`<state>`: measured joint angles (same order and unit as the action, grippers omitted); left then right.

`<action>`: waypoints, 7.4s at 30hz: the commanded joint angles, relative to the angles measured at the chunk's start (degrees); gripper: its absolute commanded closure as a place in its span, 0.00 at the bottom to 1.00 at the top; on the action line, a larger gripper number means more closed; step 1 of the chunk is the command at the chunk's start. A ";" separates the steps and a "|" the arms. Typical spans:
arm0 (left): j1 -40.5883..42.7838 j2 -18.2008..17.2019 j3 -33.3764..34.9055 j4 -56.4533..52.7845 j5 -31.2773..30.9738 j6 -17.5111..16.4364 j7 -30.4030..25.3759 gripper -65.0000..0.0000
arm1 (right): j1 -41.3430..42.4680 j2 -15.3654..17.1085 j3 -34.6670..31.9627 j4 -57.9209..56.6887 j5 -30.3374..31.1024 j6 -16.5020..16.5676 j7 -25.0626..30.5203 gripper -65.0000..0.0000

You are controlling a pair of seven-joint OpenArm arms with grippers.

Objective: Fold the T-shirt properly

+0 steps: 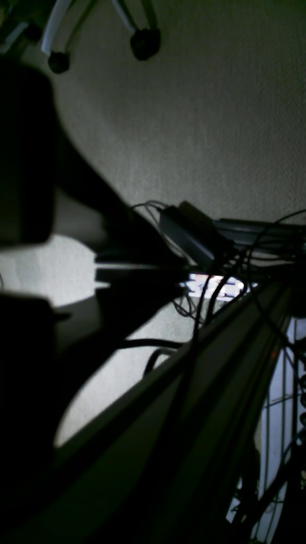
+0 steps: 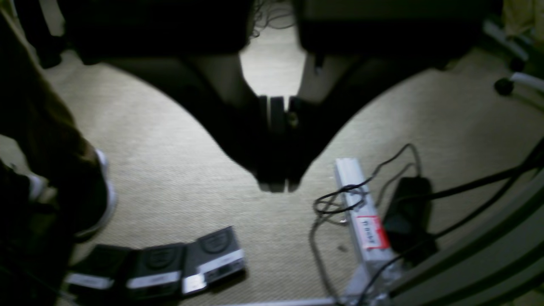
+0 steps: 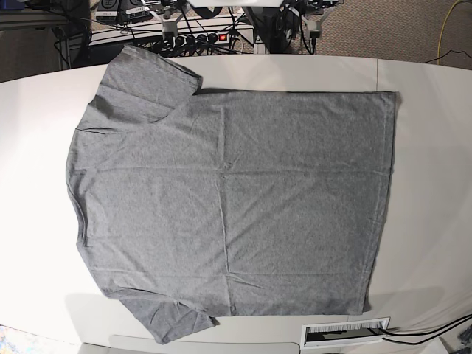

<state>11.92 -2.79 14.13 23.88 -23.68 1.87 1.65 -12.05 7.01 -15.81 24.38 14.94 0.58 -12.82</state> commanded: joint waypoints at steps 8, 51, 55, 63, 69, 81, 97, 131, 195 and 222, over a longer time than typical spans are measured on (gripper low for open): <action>0.66 0.09 0.02 0.46 -0.35 -0.81 -0.20 1.00 | -0.20 0.57 0.11 0.26 0.00 0.04 0.09 1.00; 13.22 -9.79 -0.07 7.69 1.38 -0.90 -3.21 1.00 | -8.15 9.01 0.11 5.42 -5.14 4.09 -2.25 1.00; 18.86 -11.43 -0.07 14.62 1.40 -1.29 -3.19 1.00 | -12.74 12.57 0.11 12.02 -5.14 5.70 -3.56 1.00; 35.21 -17.62 -0.07 38.01 7.58 -0.87 -6.71 1.00 | -26.16 20.94 0.13 32.33 -5.77 5.70 -4.79 1.00; 45.62 -21.20 -0.09 53.86 15.28 4.48 -7.37 1.00 | -37.20 27.93 0.57 50.03 -12.26 4.90 -4.83 1.00; 56.87 -23.12 -2.12 74.55 32.63 16.61 -8.96 1.00 | -55.36 30.73 18.91 76.78 -21.29 2.40 -7.32 1.00; 63.08 -32.59 -7.63 96.63 53.18 22.97 -3.98 1.00 | -62.25 34.75 25.29 97.90 -34.88 2.10 -16.37 1.00; 29.92 -46.93 -7.54 79.84 56.63 -1.20 2.71 0.70 | -60.17 34.73 25.24 107.62 -47.54 9.44 -23.82 0.76; 19.52 -56.11 3.76 82.14 49.33 -10.93 12.09 1.00 | -60.19 34.75 25.24 110.57 -45.33 13.11 -27.69 0.76; 25.07 -54.97 3.74 85.70 49.57 -10.93 9.94 1.00 | -44.46 34.73 15.45 96.08 -35.41 19.50 -19.78 0.48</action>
<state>36.45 -57.01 17.89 109.23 26.30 -7.97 11.94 -56.10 41.21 -0.82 119.72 -20.16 20.80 -32.82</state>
